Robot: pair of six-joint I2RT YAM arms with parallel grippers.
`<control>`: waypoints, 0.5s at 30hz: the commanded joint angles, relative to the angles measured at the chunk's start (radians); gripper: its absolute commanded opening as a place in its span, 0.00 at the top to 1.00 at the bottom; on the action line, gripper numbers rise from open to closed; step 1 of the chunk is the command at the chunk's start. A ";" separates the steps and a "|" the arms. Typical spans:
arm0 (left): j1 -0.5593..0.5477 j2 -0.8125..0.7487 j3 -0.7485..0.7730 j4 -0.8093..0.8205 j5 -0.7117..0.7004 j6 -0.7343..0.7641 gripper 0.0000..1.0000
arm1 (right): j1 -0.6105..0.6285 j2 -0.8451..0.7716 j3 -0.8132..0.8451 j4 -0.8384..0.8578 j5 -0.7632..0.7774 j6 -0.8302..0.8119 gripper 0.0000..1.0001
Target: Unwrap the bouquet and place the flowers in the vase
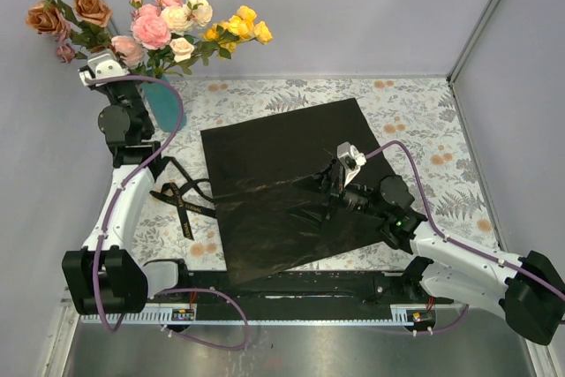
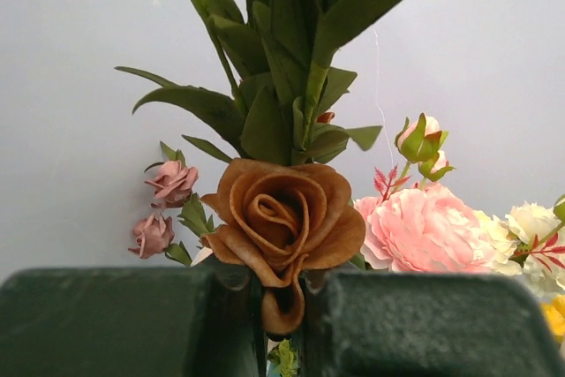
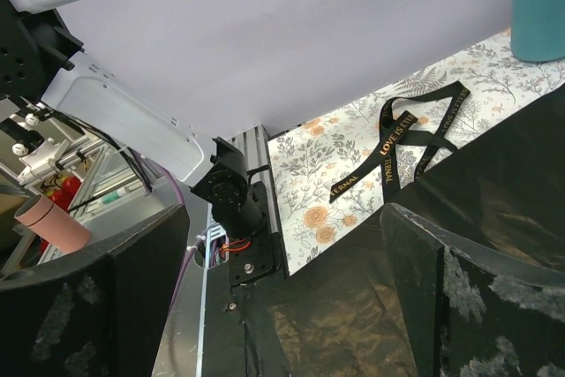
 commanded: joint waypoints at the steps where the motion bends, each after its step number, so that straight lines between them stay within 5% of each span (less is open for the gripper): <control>1: 0.009 0.022 0.053 0.110 0.054 0.047 1.00 | 0.005 -0.026 0.035 -0.006 0.024 -0.041 0.01; 15: 0.012 0.096 0.076 0.213 0.124 0.099 1.00 | 0.005 -0.021 0.041 -0.017 0.027 -0.059 0.01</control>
